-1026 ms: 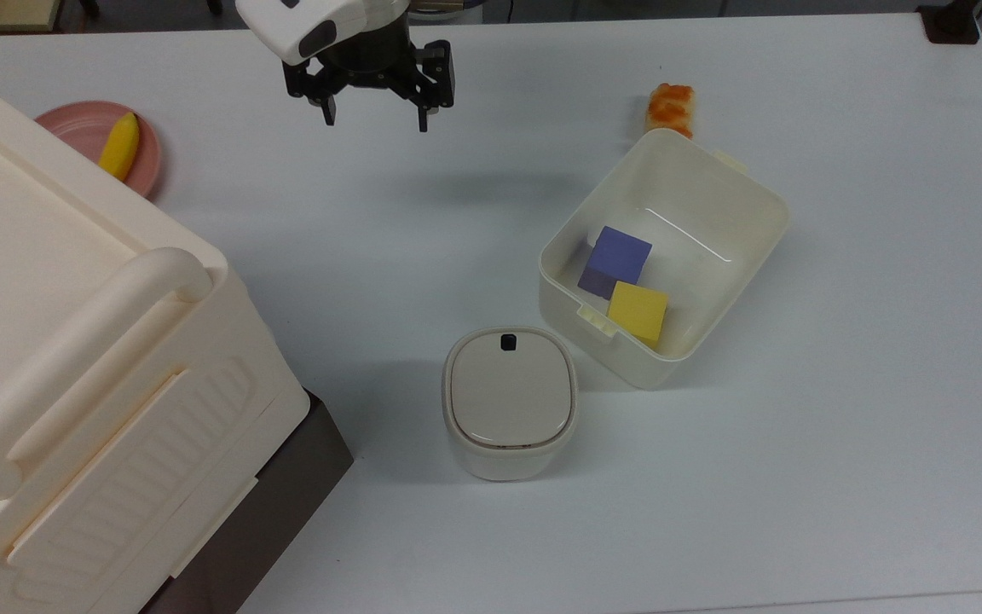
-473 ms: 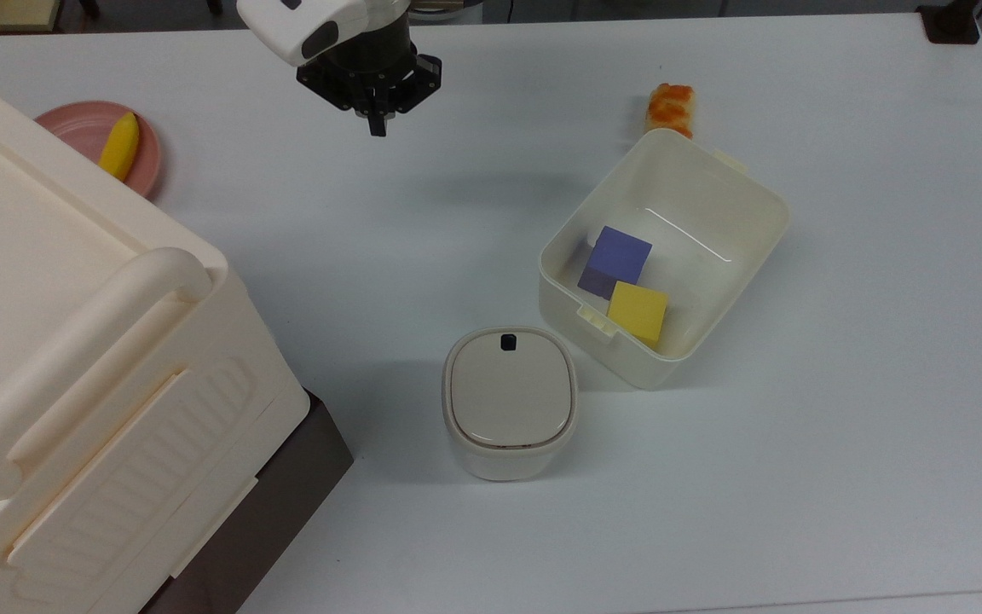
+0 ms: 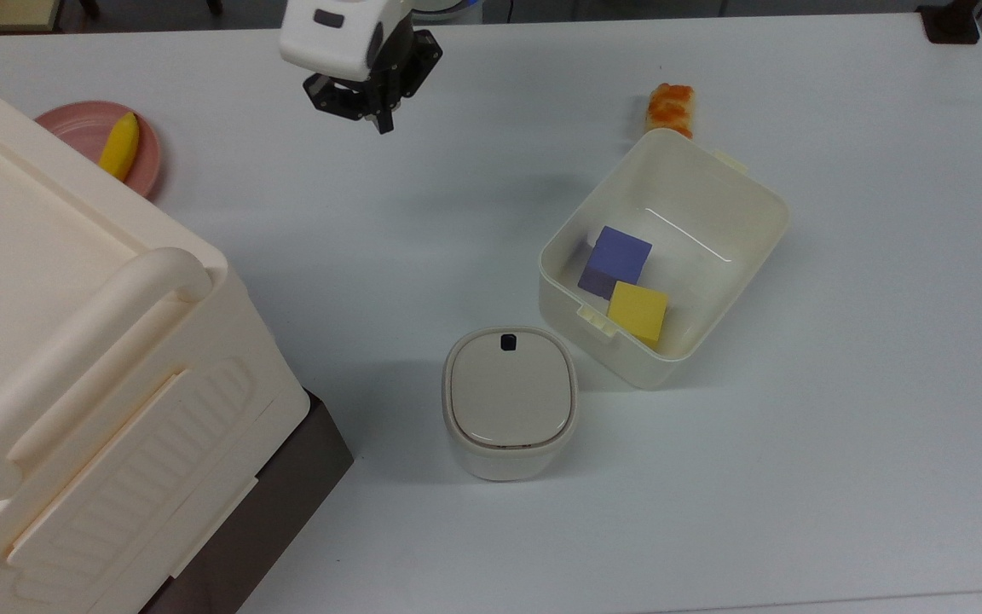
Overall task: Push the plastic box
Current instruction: 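Move the gripper over and lower it beside the cream plastic box rim, then push the cream plastic box with the gripper across the table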
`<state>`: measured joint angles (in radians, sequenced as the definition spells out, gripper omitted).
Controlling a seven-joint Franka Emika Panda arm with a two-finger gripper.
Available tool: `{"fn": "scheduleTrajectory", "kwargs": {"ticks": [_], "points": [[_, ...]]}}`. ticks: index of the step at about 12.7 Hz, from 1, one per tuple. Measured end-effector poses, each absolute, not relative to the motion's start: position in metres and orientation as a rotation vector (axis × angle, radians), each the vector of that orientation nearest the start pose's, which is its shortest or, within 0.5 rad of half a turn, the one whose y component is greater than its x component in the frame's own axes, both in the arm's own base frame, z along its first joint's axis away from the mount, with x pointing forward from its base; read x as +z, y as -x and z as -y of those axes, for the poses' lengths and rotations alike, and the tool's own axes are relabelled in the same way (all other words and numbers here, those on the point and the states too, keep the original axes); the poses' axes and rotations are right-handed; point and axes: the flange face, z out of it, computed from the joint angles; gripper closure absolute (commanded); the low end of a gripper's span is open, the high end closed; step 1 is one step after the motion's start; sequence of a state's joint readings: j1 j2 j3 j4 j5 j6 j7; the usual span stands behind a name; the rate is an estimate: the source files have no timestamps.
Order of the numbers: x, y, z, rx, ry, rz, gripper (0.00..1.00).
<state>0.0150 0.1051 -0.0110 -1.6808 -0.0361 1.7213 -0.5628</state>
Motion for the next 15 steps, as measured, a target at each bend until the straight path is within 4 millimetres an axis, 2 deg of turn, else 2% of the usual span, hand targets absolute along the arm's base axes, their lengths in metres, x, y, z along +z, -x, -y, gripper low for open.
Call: {"fn": "scheduleTrajectory", "kwargs": {"ticks": [3,4,7,8,11,15], "points": [[0.519,-0.586,-0.038,0.15,2.91,1.26,1.0],[0.515,-0.585,-0.049,0.165,2.889,1.314,1.0],[0.494,-0.572,-0.102,0.229,2.815,1.445,1.0],[0.488,-0.569,-0.112,0.239,2.807,1.458,1.0],[0.44,-0.561,-0.147,0.226,2.81,1.473,1.0],[0.387,-0.562,-0.176,0.269,2.834,1.482,1.0]]}}
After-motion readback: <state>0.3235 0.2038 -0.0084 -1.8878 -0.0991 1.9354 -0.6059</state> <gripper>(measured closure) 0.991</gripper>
